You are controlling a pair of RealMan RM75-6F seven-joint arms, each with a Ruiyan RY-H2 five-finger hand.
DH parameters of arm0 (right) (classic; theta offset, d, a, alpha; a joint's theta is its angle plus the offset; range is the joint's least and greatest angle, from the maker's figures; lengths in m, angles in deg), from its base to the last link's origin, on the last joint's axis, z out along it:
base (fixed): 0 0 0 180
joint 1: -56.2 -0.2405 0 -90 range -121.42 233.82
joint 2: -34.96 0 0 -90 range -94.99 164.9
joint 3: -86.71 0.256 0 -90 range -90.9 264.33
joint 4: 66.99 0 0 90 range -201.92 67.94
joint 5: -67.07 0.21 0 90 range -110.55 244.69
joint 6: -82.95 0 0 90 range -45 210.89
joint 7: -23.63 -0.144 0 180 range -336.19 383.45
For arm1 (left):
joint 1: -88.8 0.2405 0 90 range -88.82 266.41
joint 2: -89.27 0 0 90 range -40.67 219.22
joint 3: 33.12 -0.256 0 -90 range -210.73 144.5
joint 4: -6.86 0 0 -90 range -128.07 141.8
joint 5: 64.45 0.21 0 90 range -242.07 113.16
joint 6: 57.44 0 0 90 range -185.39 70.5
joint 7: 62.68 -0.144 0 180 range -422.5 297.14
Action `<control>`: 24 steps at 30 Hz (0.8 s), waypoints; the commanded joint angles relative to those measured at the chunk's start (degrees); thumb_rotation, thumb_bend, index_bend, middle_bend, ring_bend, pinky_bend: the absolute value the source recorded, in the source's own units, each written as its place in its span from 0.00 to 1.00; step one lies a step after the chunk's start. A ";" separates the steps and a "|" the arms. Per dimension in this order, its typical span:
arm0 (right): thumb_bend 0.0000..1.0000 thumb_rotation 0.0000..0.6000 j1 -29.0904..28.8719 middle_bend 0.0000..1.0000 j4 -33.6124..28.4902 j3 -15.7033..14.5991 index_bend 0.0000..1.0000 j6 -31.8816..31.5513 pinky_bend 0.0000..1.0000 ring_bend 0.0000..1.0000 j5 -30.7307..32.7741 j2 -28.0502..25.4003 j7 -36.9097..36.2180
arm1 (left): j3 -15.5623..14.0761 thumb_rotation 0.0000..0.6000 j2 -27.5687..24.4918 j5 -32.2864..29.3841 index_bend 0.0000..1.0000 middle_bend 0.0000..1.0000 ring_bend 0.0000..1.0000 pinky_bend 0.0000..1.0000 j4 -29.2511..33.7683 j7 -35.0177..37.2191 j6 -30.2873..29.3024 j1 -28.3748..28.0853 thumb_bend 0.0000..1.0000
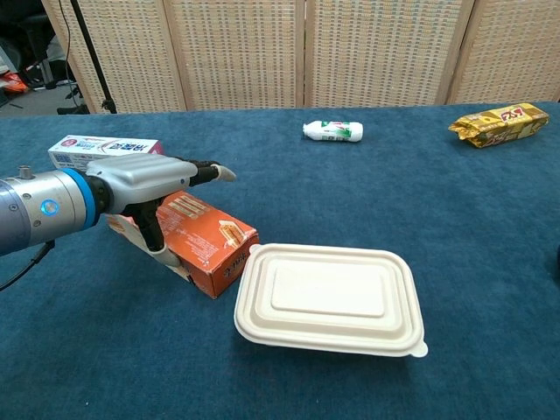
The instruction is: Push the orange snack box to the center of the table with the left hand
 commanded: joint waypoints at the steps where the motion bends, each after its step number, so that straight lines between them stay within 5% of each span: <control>1: 0.05 1.00 -0.09 0.00 0.17 0.07 0.02 0.24 0.00 0.00 0.26 0.06 -0.10 | 0.43 1.00 0.72 -0.71 0.00 0.00 0.00 0.00 -1.15 -0.06 0.53 -0.53 0.10; 24: 0.05 1.00 -0.94 0.00 1.91 0.30 0.02 2.52 0.00 0.00 2.00 0.70 -0.87 | 5.15 1.00 6.64 -7.04 0.00 0.00 0.00 0.00 -11.00 -0.57 1.00 -3.97 0.11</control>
